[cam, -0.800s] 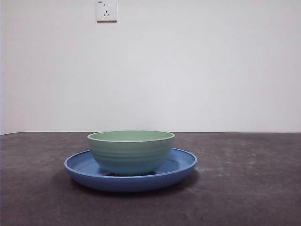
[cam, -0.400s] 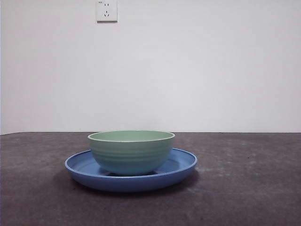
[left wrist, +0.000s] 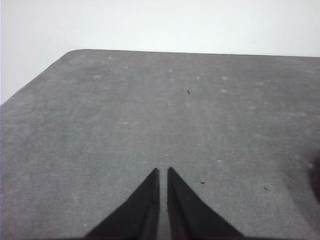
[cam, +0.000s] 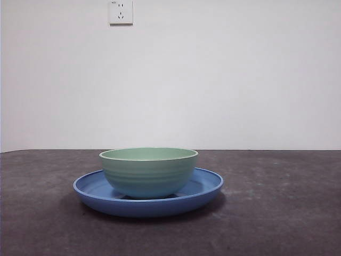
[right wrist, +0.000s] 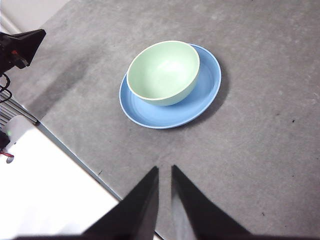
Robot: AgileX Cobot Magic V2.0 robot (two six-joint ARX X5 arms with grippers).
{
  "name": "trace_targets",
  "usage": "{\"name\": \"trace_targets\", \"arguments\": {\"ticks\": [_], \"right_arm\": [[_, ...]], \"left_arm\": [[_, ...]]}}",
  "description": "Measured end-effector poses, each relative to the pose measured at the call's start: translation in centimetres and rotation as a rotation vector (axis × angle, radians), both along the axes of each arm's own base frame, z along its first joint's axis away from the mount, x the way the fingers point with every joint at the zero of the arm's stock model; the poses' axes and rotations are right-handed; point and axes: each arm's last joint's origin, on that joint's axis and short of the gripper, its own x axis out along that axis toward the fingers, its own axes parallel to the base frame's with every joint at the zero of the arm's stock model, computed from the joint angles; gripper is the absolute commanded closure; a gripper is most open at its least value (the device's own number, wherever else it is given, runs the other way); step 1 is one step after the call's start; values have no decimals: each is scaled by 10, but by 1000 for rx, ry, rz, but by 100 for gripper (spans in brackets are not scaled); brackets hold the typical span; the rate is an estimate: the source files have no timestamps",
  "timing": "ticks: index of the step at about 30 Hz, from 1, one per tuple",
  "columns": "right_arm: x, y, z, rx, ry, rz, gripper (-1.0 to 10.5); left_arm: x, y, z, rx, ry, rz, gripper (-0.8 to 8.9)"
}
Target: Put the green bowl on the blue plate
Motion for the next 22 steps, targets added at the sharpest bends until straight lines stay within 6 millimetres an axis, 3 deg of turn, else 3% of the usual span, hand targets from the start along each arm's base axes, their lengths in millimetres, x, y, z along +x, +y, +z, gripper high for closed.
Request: {"name": "trace_targets", "arguments": {"ticks": [6, 15, 22], "right_arm": [[-1, -2, 0, 4, -7, -16, 909], [-17, -25, -2, 8, -161, -372, 909], [-4, -31, -26, -11, -376, -523, 909]], "left_arm": [[0, 0, 0, 0, 0, 0, 789], [0, 0, 0, 0, 0, 0, 789], [0, 0, 0, 0, 0, 0, 789]]}}
